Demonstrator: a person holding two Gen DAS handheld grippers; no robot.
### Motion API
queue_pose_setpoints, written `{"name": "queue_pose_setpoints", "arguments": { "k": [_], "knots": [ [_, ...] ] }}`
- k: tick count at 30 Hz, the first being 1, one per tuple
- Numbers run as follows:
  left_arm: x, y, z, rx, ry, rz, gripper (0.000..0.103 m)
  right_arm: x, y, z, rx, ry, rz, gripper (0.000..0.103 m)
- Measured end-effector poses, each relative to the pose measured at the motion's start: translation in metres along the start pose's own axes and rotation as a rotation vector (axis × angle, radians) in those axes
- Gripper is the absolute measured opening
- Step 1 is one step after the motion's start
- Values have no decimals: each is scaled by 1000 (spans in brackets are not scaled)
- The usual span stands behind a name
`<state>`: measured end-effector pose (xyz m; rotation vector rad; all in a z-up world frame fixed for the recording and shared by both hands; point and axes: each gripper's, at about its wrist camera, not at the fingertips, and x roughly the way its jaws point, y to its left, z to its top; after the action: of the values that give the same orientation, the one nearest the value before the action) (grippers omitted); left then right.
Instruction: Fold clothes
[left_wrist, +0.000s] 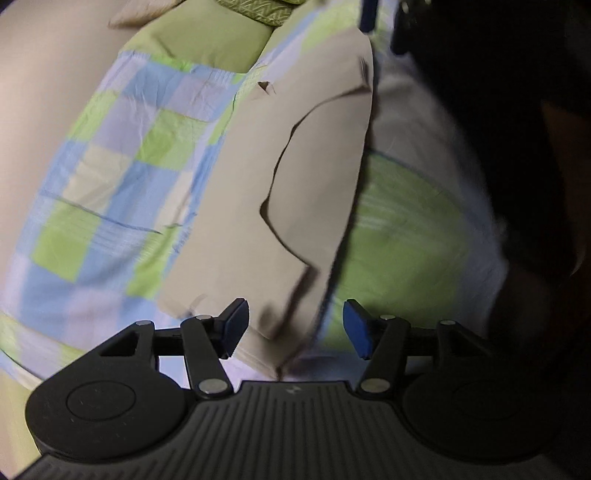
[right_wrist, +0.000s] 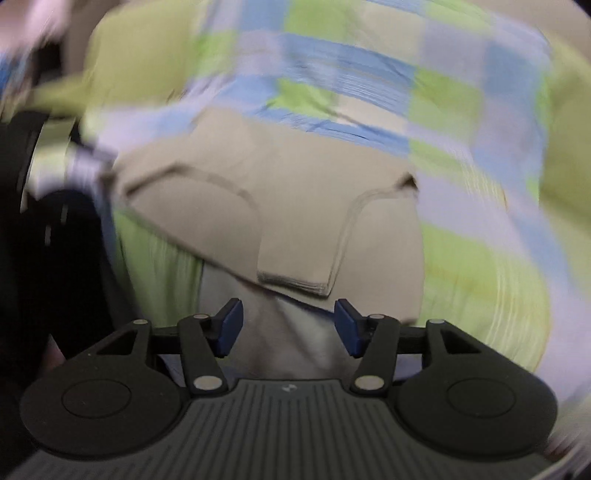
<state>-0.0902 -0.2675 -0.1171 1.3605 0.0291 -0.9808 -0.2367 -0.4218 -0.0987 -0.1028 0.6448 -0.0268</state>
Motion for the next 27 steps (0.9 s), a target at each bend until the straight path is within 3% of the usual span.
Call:
{"name": "queue_pose_setpoints", "arguments": {
  "k": [4,10,13,15,16,18,22,24,27],
  "knots": [
    [10,-5,0,36,7,30,61,4,2,3,-71,-4,-29,52],
    [18,-9,1,103,-14,38,58,13,22,-1,-338,6,-93,56],
    [18,5,4,3,-17,-18,43,18,35,-5,-511,-3,-139,62],
    [18,21,5,-116,-18,-75,36,23,43,-7,-617,-14,-155,63],
    [17,27,4,-160,-20,-91,28,26,46,-8,-656,-19,-158,63],
    [16,51,0,-345,-31,-149,16,33,52,-9,-723,-30,-162,63],
    [15,76,-8,-508,-45,-197,15,46,59,-12,-816,-61,-178,63],
    [14,80,-9,-521,-49,-209,15,51,59,-14,-840,-64,-183,63],
    [13,80,-8,-490,-48,-212,15,59,56,-20,-882,-56,-191,54]
  ]
}}
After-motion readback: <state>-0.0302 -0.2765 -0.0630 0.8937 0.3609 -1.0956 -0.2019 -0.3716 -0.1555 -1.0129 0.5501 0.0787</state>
